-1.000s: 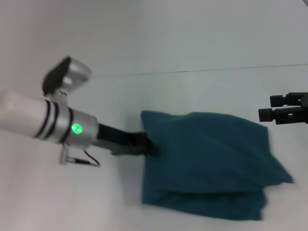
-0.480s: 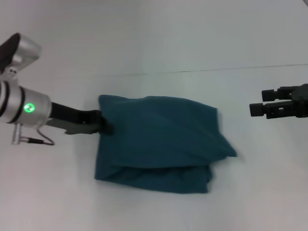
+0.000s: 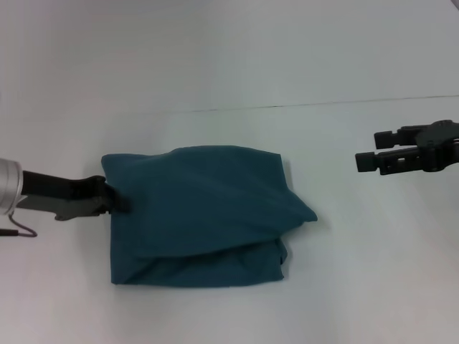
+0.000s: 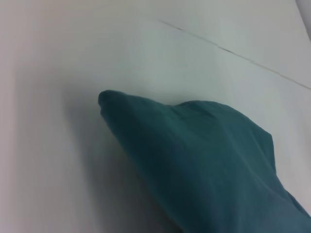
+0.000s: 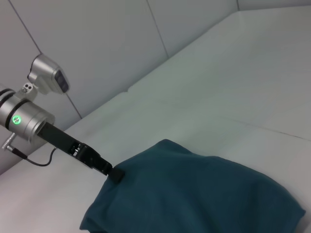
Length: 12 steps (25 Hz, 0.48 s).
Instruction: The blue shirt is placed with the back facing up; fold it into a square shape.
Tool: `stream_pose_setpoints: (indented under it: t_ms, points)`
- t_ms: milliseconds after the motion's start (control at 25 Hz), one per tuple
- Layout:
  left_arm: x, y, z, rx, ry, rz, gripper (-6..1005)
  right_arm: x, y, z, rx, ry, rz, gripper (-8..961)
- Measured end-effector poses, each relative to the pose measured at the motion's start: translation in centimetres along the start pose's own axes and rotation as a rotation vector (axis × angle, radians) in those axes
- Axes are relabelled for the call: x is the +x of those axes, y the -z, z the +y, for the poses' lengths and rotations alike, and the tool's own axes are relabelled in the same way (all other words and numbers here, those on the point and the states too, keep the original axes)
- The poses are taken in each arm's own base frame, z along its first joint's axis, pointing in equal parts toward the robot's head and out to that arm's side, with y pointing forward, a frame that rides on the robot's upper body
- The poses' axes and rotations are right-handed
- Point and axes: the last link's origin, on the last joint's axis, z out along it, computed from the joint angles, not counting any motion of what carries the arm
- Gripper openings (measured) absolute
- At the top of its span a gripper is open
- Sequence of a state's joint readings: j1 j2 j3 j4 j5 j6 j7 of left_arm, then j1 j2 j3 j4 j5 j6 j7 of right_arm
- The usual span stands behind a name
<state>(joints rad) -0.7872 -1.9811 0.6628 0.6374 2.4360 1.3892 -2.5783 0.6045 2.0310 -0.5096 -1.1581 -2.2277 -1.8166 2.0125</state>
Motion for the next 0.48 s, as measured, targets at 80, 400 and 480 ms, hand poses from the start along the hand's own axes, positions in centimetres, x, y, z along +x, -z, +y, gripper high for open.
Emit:
stream_pose_setpoints:
  t_ms: [80, 400, 480]
  points:
    - [-0.4, 0.1, -0.2, -0.007, 0.024, -0.006, 95, -0.1, -0.2, 0.1, -0.005, 0.0, 0.01, 940]
    - [-1.8, 2.2, -2.6, -0.004, 0.074, 0.062, 135, 0.0, -0.8, 0.1, -0.005, 0.001, 0.007, 940]
    - [-2.1, 2.9, -3.2, -0.019, 0.063, 0.091, 172, 0.2, -1.2, -0.1, -0.004, -0.004, 0.001, 940]
